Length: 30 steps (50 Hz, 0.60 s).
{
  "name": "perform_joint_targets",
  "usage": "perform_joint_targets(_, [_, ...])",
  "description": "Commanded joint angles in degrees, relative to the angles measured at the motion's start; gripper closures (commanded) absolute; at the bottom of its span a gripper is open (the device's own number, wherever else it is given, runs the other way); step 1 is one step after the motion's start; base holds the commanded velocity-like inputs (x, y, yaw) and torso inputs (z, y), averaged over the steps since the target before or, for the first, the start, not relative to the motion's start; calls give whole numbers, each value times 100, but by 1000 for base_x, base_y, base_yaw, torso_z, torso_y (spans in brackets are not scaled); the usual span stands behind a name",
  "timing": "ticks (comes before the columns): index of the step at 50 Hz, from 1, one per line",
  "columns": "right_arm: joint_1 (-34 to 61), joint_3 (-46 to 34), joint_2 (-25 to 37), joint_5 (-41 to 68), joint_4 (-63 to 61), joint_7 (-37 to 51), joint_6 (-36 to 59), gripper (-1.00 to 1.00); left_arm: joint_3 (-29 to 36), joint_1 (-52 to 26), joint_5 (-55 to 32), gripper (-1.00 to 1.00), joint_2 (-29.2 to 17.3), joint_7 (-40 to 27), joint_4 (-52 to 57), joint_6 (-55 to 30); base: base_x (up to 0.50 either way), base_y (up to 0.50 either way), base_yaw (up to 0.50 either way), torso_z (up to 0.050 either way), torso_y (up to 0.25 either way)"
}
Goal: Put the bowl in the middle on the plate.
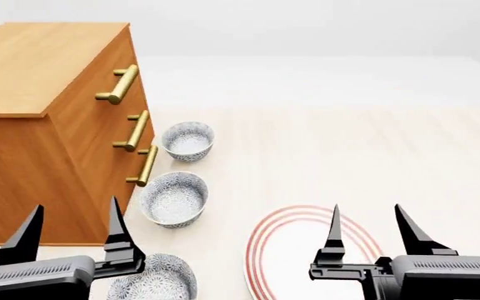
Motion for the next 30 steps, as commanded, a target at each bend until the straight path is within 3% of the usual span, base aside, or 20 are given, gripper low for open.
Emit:
perform_joint_targets(1, [-10, -17, 89, 56, -35, 74, 8, -100, 63, -3, 3, -100, -33, -66, 49, -48, 0, 0, 0, 0, 0])
perform_joint_targets(16, [227, 9, 221, 455, -295, 37, 474, -100, 74, 15, -9, -100, -80, -140, 37, -21, 0, 0, 0, 0, 0])
perform_joint_targets(21, [1029, 12, 551, 1134, -756, -243, 1694, -100, 87, 0, -21, -100, -99, -140, -36, 4, 0, 0, 0, 0, 0])
perform_joint_targets(22, [1534, -152, 696, 1161, -822, -221, 2377, -100, 87, -6, -23, -100, -105, -146, -35, -8, 0, 0, 0, 0, 0])
perform_joint_targets(25, [2228, -52, 657, 1514, -807, -185, 3251, -100, 87, -19, -22, -100, -112, -160, -59, 4, 0, 0, 0, 0, 0])
perform_joint_targets(27, [2248, -47, 658, 1532, -821, -175, 3284, -100, 91, -19, -26, -100, -119, -167, -60, 6, 0, 0, 0, 0, 0])
perform_joint_targets(28, [3107, 90, 540, 2021, -638, -228, 4144, -100, 88, -82, -17, -100, -115, -179, -173, -4, 0, 0, 0, 0, 0])
perform_joint_targets(30, [3513, 100, 469, 2218, -562, -221, 4693, -100, 91, -80, -24, -100, -122, -183, -177, -4, 0, 0, 0, 0, 0])
